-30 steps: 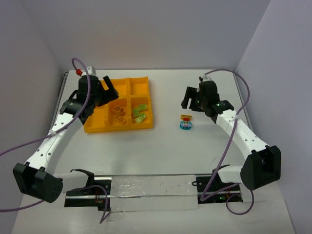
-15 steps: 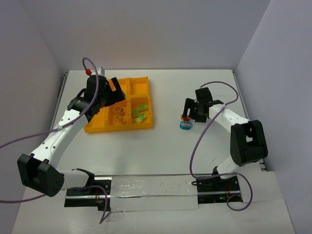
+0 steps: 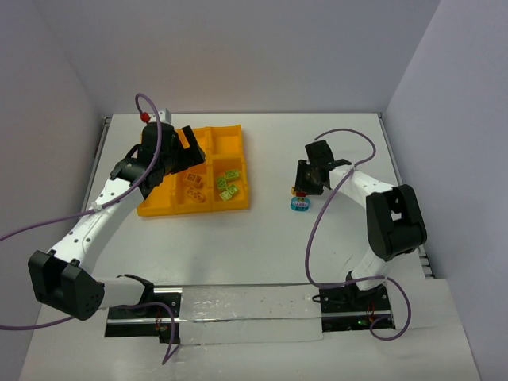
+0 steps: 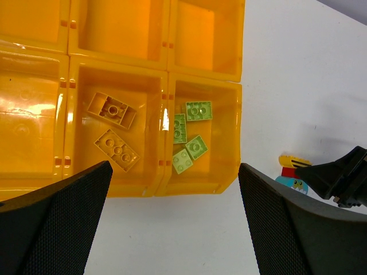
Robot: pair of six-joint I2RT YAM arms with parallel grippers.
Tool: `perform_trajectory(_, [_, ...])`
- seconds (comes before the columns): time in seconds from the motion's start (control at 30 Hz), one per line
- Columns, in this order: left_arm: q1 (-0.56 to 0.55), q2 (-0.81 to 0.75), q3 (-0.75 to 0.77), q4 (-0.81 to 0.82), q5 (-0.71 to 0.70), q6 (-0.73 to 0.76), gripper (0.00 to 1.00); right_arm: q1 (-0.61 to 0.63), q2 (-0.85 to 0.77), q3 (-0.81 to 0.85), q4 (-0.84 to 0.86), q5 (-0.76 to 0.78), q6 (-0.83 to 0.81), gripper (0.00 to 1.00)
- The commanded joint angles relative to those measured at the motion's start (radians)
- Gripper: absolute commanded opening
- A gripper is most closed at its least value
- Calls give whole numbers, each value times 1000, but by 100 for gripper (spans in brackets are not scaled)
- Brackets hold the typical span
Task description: Sort the legos into containers by color
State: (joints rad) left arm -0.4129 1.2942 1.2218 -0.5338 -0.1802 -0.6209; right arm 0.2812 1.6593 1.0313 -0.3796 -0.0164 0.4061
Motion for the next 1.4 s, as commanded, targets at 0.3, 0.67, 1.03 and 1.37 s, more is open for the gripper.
perform_trajectory(0.3, [-7,-18,48,28,-4,4,99,36,21,43,-4,99,-2,60])
perform_trajectory(0.67, [-7,-28,48,26,-6,4,99,64,41,56,-21,124,-3,60])
perform_trajectory(1.03, [-7,-34,45,24,-4,6,99,67,66,58,-19,119,2,52])
perform_trajectory(1.37, [-7,-44,41,21,-3,4,99,69,99,81,-17,108,3,52])
